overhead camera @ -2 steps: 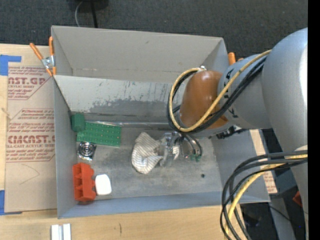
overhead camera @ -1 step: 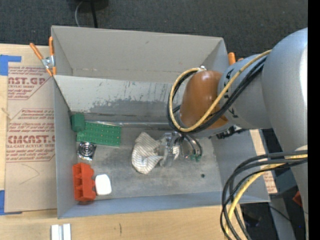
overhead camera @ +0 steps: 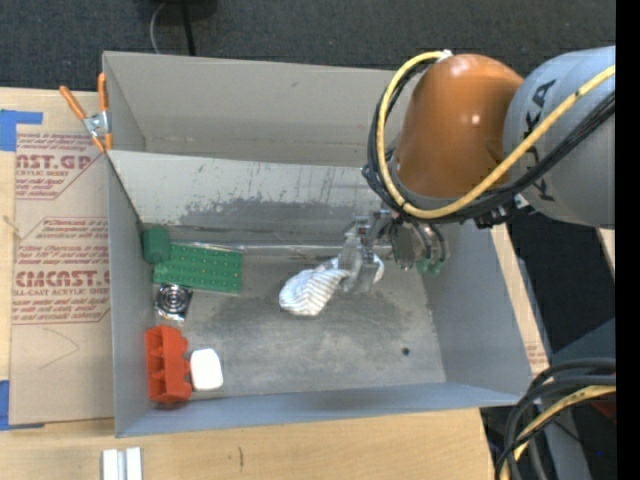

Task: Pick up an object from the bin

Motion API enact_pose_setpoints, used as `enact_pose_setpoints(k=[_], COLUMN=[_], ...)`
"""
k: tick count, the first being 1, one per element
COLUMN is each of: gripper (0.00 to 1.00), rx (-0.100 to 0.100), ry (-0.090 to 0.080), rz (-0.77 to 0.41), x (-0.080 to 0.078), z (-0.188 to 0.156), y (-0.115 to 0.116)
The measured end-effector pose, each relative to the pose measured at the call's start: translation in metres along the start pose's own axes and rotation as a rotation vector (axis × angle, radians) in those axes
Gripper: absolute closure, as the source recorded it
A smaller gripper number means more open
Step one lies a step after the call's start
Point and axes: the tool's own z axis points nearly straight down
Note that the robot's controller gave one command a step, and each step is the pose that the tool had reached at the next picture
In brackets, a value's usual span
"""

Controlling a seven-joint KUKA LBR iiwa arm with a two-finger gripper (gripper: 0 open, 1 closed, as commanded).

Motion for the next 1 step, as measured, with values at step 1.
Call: enact_pose_setpoints(k=[1], gripper=[1.00], rx=[0.001], ry=[0.005], rz=[0.000], x=[0.0011], z=[0.0019], y=[-0.0002])
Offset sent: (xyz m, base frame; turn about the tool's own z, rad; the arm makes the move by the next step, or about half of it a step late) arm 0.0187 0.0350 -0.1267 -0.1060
